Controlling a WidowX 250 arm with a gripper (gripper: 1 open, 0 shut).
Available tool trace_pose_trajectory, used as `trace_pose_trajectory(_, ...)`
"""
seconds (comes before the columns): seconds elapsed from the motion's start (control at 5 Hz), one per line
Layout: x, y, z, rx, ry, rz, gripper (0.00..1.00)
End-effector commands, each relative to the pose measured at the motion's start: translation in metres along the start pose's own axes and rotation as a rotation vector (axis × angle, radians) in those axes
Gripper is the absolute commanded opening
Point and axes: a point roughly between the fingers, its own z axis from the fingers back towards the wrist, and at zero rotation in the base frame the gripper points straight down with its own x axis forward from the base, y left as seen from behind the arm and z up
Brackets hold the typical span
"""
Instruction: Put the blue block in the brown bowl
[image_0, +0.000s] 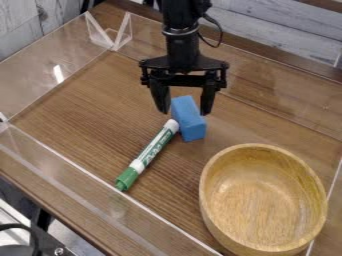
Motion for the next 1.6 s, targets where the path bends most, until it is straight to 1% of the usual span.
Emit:
trace_pose_trajectory(0.0,0.0067,-0.0046,0.0051,-0.003,-0.05,-0.009,1.0)
trace_pose_trajectory(0.2,0.0087,-0.0053,0.0017,0.0,-0.063,0.001,1.0)
trace_pose_trajectory(0.6,0.011,-0.0056,-0.0031,0.014,-0.08,0.013,1.0)
trace_pose_trajectory(1.4,0.0163,-0.009,0.0003,0.027,-0.102,0.008,1.0)
